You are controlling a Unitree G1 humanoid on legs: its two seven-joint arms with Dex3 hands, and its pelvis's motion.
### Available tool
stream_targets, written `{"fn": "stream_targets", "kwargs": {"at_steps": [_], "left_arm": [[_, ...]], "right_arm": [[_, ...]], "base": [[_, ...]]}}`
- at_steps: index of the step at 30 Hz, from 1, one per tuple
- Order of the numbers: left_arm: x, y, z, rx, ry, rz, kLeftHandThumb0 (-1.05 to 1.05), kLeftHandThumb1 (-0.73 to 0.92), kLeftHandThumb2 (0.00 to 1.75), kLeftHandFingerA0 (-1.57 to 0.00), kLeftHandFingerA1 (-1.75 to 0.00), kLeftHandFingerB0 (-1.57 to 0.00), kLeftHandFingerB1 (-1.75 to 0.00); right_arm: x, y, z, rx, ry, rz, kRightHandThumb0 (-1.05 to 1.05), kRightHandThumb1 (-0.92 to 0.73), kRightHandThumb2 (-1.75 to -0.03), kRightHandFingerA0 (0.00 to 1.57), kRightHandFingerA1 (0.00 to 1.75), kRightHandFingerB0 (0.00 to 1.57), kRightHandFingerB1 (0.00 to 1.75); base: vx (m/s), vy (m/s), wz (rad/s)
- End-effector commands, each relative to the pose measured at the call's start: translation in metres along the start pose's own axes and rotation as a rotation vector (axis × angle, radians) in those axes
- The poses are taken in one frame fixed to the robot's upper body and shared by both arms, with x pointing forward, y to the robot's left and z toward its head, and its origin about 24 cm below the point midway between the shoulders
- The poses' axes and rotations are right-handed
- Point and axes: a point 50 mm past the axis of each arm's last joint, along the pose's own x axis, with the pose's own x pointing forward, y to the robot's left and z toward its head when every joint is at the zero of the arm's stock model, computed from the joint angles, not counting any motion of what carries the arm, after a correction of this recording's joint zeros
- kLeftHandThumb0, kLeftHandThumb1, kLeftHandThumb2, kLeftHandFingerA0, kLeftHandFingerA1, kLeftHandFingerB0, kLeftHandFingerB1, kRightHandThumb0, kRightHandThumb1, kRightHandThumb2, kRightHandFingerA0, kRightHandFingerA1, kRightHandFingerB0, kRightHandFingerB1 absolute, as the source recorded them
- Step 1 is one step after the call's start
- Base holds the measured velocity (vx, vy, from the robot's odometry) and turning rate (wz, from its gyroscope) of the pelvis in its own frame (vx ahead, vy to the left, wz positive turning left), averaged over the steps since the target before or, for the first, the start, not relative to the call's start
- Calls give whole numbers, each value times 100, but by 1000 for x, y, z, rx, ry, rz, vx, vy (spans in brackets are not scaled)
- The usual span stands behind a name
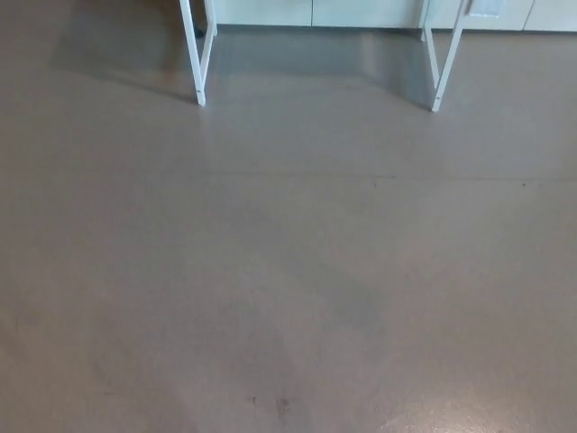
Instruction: The robot walks towards a table in front, picks a dumpling toy with left hand and puts it in an orange round plate
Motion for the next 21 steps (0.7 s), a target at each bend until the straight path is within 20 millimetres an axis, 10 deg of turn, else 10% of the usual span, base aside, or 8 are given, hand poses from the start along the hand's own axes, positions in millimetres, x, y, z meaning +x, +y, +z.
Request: {"fn": "stream_targets", "kwargs": {"at_steps": [1, 21], "left_arm": [[-2, 5, -1, 25, -27, -3, -28, 58, 56, -62, -52, -46, -41], [-2, 1, -6, -42, -6, -18, -27, 55, 56, -68, -51, -42, -37]], "right_arm": [[-1, -5, 0, -16, -22, -1, -23, -56, -57, 73, 50, 49, 39], [-1, -5, 0, -40, -24, 2, -26, -56, -57, 74, 50, 50, 38]], "base": [[9, -155, -2], [105, 107, -1]]}}
